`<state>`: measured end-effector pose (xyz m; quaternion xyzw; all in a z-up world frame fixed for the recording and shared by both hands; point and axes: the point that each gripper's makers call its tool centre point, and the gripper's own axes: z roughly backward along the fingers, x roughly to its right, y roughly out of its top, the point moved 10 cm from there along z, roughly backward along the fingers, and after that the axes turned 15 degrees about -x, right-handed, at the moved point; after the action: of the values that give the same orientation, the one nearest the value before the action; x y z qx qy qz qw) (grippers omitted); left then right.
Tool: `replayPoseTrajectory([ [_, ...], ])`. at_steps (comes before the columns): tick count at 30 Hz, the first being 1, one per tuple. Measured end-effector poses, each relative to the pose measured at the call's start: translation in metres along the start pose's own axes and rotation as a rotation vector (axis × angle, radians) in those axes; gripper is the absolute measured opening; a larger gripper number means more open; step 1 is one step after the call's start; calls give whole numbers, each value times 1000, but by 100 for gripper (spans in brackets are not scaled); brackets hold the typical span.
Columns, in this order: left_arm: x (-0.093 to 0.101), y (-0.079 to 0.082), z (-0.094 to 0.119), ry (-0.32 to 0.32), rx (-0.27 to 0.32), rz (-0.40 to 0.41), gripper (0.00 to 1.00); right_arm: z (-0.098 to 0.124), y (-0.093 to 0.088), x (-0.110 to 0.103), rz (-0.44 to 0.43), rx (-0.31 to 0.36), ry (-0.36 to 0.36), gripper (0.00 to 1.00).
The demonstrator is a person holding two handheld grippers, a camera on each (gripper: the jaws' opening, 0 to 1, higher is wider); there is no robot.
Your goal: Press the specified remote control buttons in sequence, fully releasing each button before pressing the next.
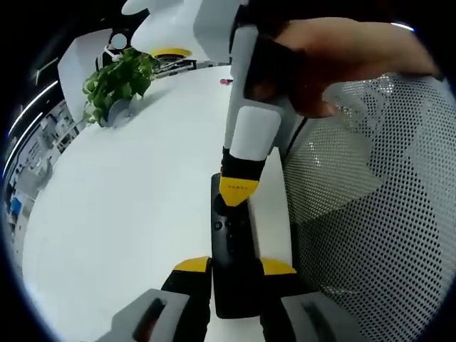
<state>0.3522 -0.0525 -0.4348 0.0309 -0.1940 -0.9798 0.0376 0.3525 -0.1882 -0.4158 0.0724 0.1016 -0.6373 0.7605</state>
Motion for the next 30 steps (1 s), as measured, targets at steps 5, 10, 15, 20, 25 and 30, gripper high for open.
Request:
replayPoseTrajectory([
  [5,0,1,0,4,-4,-11,25,-1,-1,2,-23,15,14,0],
  [10,-1,-2,-1,-19,7,45,25,-1,-3,5,-49,17,49,0],
  [15,-1,-3,-1,-19,22,42,25,0,-1,8,-93,7,84,0],
  [20,-1,-3,-2,-22,23,44,25,-1,1,4,-59,-4,54,0],
  [25,-1,-3,-1,-22,20,42,25,-1,2,4,-44,-7,45,0],
  [30,-1,-2,-2,-23,17,41,25,-3,5,2,19,-4,-9,0],
])
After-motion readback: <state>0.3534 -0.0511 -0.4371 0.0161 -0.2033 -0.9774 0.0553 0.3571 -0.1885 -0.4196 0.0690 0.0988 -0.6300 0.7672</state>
